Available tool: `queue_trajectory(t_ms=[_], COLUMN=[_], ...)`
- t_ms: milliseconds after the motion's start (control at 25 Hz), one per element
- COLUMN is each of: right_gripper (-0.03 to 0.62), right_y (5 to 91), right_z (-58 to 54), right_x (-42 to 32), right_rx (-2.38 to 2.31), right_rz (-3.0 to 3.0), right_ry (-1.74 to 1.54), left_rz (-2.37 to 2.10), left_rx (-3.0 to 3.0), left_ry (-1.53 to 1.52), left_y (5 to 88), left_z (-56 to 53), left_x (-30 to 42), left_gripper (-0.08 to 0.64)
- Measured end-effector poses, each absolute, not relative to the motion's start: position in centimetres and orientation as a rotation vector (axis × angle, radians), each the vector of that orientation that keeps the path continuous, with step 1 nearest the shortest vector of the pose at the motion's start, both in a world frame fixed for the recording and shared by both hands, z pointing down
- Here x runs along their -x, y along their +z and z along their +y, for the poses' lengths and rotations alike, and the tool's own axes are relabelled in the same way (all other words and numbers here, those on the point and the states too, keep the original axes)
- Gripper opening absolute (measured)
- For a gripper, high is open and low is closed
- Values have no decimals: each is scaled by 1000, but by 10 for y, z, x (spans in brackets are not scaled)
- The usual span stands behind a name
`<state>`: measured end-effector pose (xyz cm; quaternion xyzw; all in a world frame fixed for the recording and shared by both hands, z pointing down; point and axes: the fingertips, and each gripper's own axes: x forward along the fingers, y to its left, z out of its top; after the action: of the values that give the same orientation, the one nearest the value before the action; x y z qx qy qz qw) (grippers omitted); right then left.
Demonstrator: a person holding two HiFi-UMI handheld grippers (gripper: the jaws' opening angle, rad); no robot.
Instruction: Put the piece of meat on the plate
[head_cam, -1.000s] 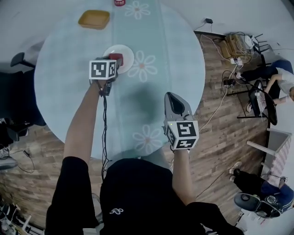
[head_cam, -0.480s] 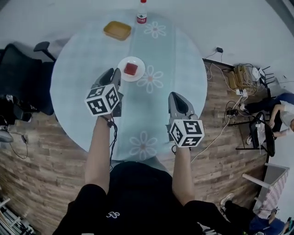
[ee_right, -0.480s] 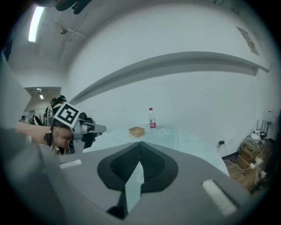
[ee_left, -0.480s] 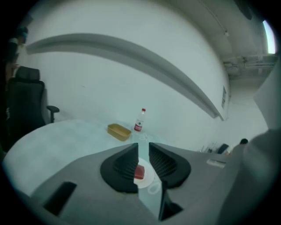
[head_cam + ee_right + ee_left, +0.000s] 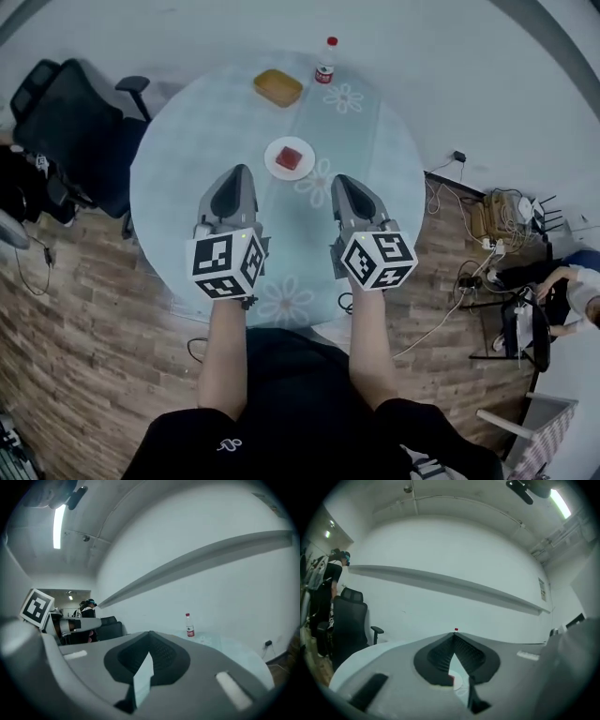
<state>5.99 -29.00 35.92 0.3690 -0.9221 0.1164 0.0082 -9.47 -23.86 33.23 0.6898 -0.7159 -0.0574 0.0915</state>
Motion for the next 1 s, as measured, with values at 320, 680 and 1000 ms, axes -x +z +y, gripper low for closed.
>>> queue_trajectory(t_ms=[320, 680, 1000], right_gripper=[6, 8, 7], right_y=[340, 339, 343], right_z=[-282, -279, -284], right_x=[-43, -53, -62], right_rx=[-1107, -1119, -1127], right_rz=[-2912, -2906, -2897], right_ry=[224, 189, 186], left_rz=[-2162, -2173, -2131], left_rx=[-2077, -2088, -2115], left_ry=[-80, -67, -59], left_y=[328, 324, 328], left_z=[-224, -224, -233], left_x=[85, 85, 72], left_gripper=[-5, -5, -5])
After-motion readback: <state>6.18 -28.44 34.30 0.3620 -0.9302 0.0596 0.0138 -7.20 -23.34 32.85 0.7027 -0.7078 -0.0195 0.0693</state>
